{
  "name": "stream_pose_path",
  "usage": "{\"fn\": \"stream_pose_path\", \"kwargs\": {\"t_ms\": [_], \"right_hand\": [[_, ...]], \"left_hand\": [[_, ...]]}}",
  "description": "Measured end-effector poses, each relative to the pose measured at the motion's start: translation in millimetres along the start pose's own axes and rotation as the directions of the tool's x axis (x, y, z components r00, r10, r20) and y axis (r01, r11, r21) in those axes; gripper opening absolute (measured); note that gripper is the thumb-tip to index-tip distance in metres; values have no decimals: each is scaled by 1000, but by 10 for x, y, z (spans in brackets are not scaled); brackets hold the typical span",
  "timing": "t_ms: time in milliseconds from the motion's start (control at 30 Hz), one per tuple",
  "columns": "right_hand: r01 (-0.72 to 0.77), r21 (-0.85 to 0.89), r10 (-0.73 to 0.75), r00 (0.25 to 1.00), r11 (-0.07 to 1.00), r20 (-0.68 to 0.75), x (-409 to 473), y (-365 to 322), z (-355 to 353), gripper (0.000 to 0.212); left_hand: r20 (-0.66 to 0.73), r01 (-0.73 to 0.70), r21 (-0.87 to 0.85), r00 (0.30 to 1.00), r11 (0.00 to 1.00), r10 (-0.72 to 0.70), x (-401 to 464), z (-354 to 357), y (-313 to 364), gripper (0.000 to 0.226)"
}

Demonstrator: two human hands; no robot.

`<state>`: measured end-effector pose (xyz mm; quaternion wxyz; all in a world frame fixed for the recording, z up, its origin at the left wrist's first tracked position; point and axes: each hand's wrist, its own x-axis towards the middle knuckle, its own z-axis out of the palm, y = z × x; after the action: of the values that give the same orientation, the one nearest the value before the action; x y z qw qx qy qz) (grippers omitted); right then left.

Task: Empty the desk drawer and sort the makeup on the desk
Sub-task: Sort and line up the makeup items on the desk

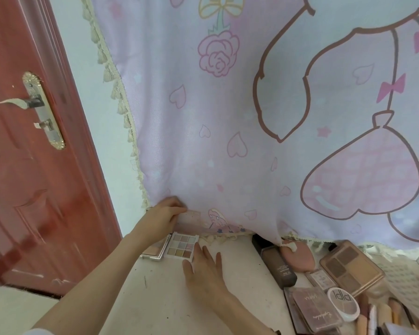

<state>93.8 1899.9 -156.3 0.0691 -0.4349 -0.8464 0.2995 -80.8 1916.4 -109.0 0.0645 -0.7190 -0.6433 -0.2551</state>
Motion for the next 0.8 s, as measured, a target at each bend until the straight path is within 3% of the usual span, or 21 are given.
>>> {"fn": "stream_pose_path", "kwargs": {"t_ms": [300,400,567,667,800], "right_hand": [[46,-3,-46,998,999,-37,38,39,33,58],[76,-55,-78,996,996,-37,1,111,2,57],[116,-222,-105,993,968,62,-142,300,-161,54],[155,-111,-154,988,982,22,-336,450,-281,50],[227,-60,-234,951,972,-200,-691,740,-486,39]], "left_hand": [[31,-46,29,998,999,45,-91,-53,6,44],[27,-69,134,997,989,66,-115,-54,40,40],[199,102,283,966,954,-163,-181,-40,197,50],[172,260,143,944,955,-283,-375,17,585,51],[211,255,-123,951,959,-226,-775,263,1186,47]]}}
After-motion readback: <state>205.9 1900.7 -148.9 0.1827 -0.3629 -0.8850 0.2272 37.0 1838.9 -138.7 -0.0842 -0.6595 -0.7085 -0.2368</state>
